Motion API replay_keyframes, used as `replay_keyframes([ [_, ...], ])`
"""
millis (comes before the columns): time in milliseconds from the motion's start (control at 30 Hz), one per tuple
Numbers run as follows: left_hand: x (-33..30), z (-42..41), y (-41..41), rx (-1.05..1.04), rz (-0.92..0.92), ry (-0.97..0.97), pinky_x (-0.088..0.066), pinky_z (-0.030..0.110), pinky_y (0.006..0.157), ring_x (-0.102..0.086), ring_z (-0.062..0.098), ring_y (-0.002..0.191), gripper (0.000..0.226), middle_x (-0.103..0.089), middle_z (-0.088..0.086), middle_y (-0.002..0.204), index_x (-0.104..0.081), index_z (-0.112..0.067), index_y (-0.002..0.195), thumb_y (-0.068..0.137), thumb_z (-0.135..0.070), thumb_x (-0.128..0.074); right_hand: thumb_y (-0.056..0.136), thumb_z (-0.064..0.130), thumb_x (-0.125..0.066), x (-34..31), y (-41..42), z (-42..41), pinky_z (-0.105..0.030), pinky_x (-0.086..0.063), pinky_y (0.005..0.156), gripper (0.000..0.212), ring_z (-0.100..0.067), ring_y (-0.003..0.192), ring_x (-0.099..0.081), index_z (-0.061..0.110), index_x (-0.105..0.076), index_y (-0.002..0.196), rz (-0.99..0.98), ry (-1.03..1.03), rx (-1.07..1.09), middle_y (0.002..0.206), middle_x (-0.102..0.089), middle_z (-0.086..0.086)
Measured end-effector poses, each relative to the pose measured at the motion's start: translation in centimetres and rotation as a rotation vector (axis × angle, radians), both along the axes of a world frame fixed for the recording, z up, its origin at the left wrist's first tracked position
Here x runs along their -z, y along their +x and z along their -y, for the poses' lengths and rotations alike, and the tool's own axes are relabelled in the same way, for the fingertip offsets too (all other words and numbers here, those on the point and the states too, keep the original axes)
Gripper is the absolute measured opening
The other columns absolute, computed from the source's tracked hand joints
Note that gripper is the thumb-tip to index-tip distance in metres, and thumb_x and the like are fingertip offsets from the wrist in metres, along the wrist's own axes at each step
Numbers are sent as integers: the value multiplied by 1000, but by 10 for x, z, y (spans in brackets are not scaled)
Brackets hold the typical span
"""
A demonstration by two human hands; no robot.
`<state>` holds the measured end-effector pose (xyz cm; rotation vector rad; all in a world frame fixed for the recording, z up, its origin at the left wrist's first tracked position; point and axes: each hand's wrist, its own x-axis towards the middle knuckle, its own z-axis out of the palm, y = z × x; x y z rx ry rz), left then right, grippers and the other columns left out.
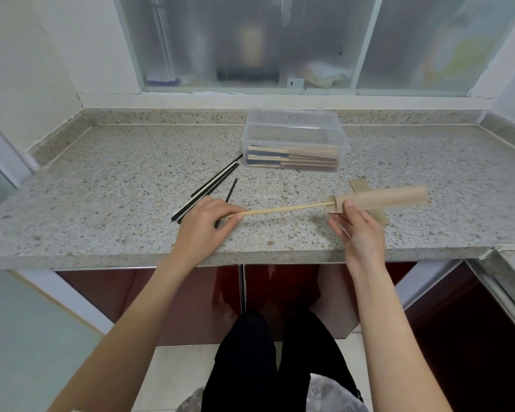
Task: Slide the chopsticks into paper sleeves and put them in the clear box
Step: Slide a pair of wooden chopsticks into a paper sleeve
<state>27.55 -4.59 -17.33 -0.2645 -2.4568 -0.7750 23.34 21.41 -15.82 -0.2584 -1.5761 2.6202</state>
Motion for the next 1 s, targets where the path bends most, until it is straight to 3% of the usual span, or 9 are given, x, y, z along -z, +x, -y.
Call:
replay_keyframes([
  [133, -1, -1, 1, 1, -13, 11, -41, 20, 70, -47, 5, 79, 33, -65, -12, 81, -72, -27, 100, 88, -47, -49, 93, 14, -59, 0, 0, 1, -25, -57, 78, 11, -12, 79, -69, 12, -69, 89, 5, 28, 8, 83, -74, 3],
  [567, 1, -3, 4, -31, -51, -6, -44, 25, 67, -50, 7, 79, 32, -64, -12, 78, -73, -26, 100, 88, -46, -50, 86, 13, -68, 9, -5, 4, -29, -57, 78, 4, -14, 73, -70, 12, -71, 84, -58, 297, 77, 70, -73, 6],
  [667, 1, -3, 5, -16, -66, -1, -42, 21, 67, -50, 7, 78, 32, -64, -12, 79, -73, -25, 101, 89, -45, -51, 87, 11, -66, 9, -4, 3, -25, -58, 74, 10, -12, 71, -70, 4, -70, 92, -59, 242, 46, 72, -74, 3],
  [867, 2, -1, 5, 20, -61, 36, -40, 19, 69, -49, 6, 78, 31, -66, -12, 82, -73, -23, 101, 88, -43, -53, 89, 13, -63, 6, -4, -1, -26, -58, 76, 8, -9, 66, -67, 8, -68, 89, -16, 76, -133, 72, -70, 1],
  [1000, 3, -1, 5, 14, -50, 48, -41, 22, 70, -51, 8, 79, 32, -66, -12, 83, -74, -23, 101, 88, -44, -53, 79, 21, -67, 5, -5, -3, -26, -58, 76, 14, -8, 63, -63, 7, -67, 81, -19, 73, -163, 64, -66, 3],
])
